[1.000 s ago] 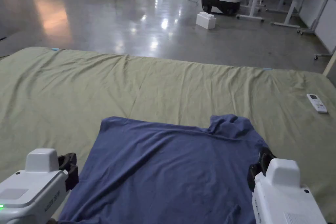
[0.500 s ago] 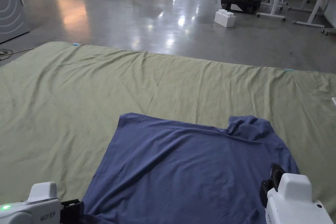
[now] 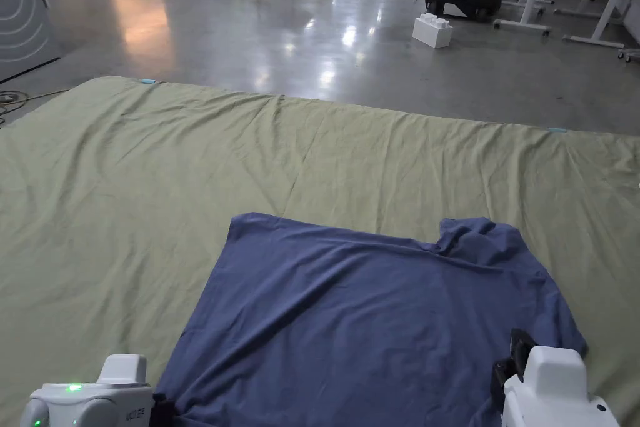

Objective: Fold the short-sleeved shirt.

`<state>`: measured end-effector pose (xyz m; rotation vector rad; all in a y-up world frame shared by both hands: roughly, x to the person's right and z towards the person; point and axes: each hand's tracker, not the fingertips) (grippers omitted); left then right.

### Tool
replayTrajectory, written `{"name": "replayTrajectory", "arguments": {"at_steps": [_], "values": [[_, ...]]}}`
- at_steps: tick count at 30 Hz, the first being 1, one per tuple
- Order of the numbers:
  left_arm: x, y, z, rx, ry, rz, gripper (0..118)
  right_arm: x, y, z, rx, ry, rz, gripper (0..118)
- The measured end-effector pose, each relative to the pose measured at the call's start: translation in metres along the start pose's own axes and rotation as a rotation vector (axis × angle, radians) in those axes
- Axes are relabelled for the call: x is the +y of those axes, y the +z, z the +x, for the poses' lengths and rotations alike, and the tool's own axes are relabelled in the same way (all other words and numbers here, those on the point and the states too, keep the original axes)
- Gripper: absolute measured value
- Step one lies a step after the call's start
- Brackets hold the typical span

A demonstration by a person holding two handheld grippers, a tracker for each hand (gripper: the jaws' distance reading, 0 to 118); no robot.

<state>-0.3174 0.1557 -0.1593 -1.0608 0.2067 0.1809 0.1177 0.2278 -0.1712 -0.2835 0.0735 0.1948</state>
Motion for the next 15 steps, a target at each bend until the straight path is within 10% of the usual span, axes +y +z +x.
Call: {"name": "replayTrajectory", "arguments": {"at_steps": [2,15], "values": [[0.002,-0.002,0.003,-0.032,-0.018,-0.006,11,-0.003,-0.001,0.0,0.003,-0.007,-0.005,0],[0.008,0.056,-0.023,-0.14,-0.004,0.11,8,-0.015,0.016,0.045,-0.008,-0.008,-0.118,0]]}}
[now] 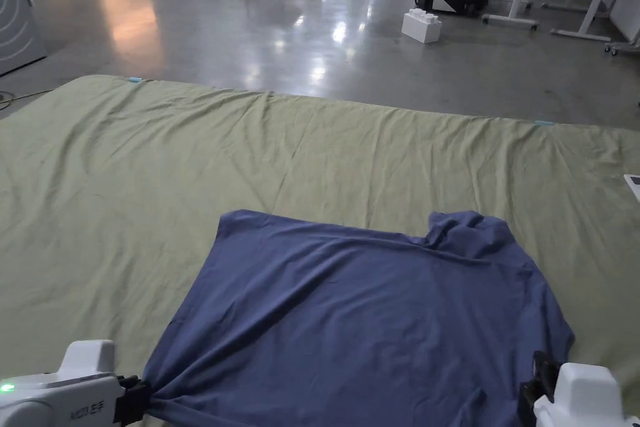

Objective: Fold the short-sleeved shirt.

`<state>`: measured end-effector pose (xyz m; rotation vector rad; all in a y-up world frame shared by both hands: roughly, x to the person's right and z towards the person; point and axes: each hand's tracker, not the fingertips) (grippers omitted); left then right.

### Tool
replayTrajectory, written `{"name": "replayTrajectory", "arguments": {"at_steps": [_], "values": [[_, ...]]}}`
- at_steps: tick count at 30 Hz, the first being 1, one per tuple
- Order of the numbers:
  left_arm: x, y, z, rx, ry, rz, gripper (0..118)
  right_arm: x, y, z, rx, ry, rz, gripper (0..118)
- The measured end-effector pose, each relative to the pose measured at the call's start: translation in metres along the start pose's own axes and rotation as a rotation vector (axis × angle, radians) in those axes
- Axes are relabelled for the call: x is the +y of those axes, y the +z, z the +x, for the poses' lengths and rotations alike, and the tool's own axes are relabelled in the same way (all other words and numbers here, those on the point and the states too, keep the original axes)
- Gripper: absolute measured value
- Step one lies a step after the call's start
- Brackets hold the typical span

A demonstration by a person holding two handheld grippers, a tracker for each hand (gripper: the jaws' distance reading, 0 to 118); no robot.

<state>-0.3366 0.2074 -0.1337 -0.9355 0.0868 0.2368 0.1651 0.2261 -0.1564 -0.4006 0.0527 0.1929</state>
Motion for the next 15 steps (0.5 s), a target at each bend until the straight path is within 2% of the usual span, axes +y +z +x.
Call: {"name": "replayTrajectory", "arguments": {"at_steps": [7,10,12,13,15], "values": [[-0.002,-0.007,0.005,0.011,-0.02,0.006,8,-0.022,0.004,0.04,-0.003,-0.023,-0.254,2],[-0.007,-0.011,0.008,0.031,-0.033,0.004,8,-0.043,0.003,0.053,-0.01,-0.037,-0.37,24],[-0.013,-0.015,0.011,0.049,-0.056,0.002,8,-0.06,0.003,0.056,-0.022,-0.046,-0.398,26],[-0.015,-0.017,0.012,0.058,-0.06,-0.001,8,-0.067,0.003,0.057,-0.024,-0.054,-0.433,39],[-0.018,-0.02,0.013,0.062,-0.062,-0.002,8,-0.08,0.002,0.057,-0.012,-0.095,-0.488,55]]}}
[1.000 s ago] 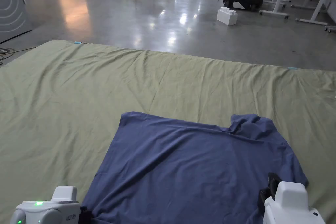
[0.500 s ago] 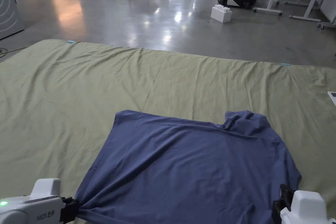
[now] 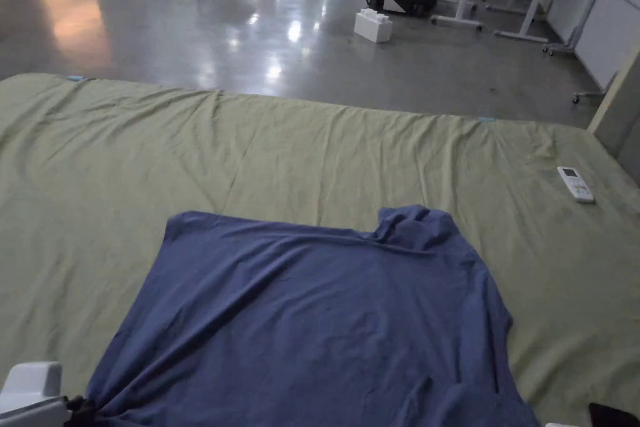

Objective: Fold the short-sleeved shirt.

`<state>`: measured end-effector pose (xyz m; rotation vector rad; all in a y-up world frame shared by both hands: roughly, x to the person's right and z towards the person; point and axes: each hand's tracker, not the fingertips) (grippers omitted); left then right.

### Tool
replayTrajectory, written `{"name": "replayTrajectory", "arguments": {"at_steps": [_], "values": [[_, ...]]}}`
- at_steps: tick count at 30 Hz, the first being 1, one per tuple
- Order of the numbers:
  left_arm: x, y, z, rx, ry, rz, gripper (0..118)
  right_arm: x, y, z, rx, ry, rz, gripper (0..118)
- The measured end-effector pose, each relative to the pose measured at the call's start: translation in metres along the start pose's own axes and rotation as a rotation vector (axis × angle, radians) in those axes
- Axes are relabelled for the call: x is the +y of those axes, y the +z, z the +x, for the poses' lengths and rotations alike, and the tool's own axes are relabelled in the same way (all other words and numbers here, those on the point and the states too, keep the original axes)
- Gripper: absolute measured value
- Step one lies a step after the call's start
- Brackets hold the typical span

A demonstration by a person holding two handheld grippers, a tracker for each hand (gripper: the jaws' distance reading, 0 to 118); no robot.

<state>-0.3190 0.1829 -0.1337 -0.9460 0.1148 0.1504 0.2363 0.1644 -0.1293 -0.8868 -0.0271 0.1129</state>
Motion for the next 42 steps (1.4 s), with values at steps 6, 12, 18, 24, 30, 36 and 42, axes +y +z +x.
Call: {"name": "replayTrajectory", "arguments": {"at_steps": [6,12,18,24,30,36,42], "values": [[0.0,-0.001,-0.002,0.007,0.006,0.001,8,-0.012,-0.021,-0.002,0.014,-0.064,-0.057,57],[0.0,0.0,0.0,0.008,0.009,0.0,8,-0.014,-0.038,-0.002,0.002,-0.084,-0.09,46],[-0.004,0.002,0.003,0.003,0.017,-0.006,8,-0.007,-0.03,0.003,0.065,-0.048,-0.105,6],[0.001,0.004,-0.001,-0.011,0.013,0.008,8,0.005,-0.007,0.009,-0.006,0.008,-0.086,4],[0.002,0.004,0.002,-0.017,0.0,0.015,8,0.014,0.003,0.009,-0.011,0.015,-0.08,4],[0.019,0.013,0.003,-0.018,0.016,0.078,8,0.038,0.013,0.009,-0.01,0.014,-0.035,4],[0.062,0.012,0.011,-0.019,0.002,0.146,8,0.088,0.01,0.005,-0.01,0.018,0.045,4]]}}
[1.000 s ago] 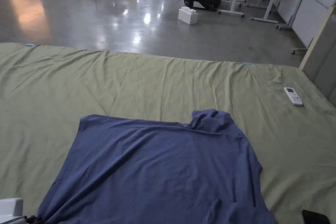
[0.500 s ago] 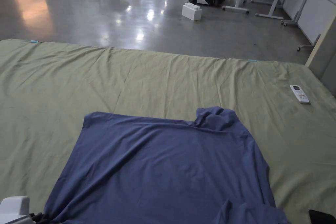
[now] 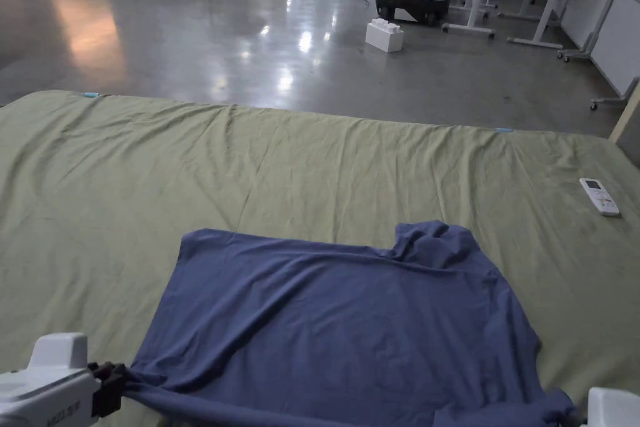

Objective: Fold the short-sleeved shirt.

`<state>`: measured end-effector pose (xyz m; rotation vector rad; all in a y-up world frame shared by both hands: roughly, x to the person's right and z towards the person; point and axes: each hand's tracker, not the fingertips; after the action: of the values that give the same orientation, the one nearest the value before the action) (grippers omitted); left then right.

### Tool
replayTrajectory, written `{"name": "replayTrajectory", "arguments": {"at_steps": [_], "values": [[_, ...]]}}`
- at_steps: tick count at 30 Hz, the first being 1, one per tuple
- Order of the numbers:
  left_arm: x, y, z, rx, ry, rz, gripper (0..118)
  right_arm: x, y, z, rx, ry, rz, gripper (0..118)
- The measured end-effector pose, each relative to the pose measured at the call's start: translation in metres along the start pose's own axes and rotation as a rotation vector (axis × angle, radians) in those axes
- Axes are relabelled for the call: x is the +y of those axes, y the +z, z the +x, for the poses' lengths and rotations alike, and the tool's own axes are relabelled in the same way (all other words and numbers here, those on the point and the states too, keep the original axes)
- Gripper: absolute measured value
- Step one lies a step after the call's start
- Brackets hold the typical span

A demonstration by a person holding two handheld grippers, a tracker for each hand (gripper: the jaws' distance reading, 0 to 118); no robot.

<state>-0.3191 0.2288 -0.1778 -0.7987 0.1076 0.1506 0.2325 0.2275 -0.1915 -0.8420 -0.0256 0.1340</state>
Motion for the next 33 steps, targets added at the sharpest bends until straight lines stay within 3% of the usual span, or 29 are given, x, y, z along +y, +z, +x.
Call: {"name": "replayTrajectory", "arguments": {"at_steps": [13,22,27,29,31,33], "values": [[0.073,-0.1,0.018,0.042,-0.022,-0.022,8,0.077,-0.111,0.007,0.011,-0.064,-0.054,4],[0.087,-0.152,0.022,0.067,-0.006,-0.071,8,0.087,-0.176,0.004,0.016,-0.011,-0.13,6],[0.086,-0.157,0.024,0.071,-0.01,-0.085,8,0.088,-0.17,0.003,-0.004,-0.002,-0.073,30],[0.086,-0.15,0.024,0.07,-0.016,-0.074,11,0.089,-0.159,0.004,0.007,-0.032,-0.015,48],[0.08,-0.141,0.023,0.069,-0.019,-0.051,29,0.09,-0.145,0.005,0.004,-0.04,0.06,67],[0.079,-0.124,0.024,0.076,-0.032,-0.004,53,0.089,-0.124,0.002,-0.006,-0.029,0.148,70]]}}
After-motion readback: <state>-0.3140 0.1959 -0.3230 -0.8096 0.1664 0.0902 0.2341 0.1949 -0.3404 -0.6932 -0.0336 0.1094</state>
